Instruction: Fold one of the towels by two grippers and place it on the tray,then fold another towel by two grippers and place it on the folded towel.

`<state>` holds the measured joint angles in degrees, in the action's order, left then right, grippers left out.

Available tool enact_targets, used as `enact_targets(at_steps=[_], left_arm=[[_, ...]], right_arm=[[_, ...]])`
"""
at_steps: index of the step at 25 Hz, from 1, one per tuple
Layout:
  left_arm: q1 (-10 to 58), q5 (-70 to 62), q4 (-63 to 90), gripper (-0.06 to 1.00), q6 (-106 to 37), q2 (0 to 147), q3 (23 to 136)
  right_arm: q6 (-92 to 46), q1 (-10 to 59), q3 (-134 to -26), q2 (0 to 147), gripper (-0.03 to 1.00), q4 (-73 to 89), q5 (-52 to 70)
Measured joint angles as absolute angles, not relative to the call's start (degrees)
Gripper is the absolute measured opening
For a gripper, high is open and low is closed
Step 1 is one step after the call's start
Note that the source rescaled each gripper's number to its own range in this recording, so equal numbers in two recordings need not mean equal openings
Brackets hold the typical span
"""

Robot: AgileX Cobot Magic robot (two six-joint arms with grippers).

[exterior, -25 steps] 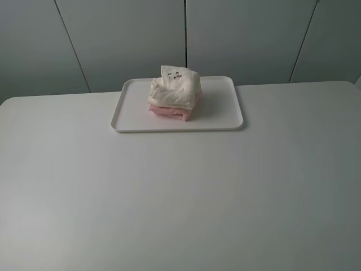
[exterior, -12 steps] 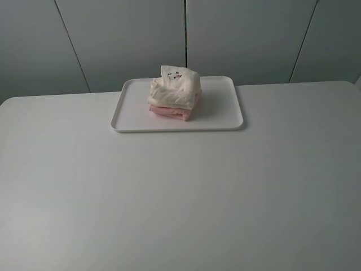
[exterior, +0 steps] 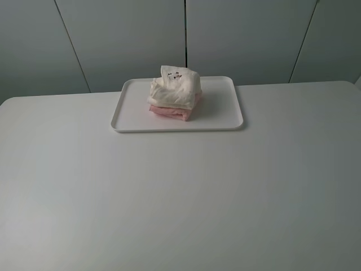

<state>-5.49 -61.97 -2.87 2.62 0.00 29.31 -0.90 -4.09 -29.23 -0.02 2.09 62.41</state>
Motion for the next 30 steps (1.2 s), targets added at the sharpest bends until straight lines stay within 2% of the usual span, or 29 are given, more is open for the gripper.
enact_targets(at_steps=[10,30], left_arm=[[-5.49,-61.97,-1.69,0.99,0.0,0.0,29.31],[-5.49,-61.97,-1.58,0.99,0.0,0.0,29.31]], right_arm=[[-4.51,-2.91,-29.23,-0.02,1.0,3.86,62.41],[-0.57,-2.91,-29.23,-0.02,1.0,3.86,62.41]])
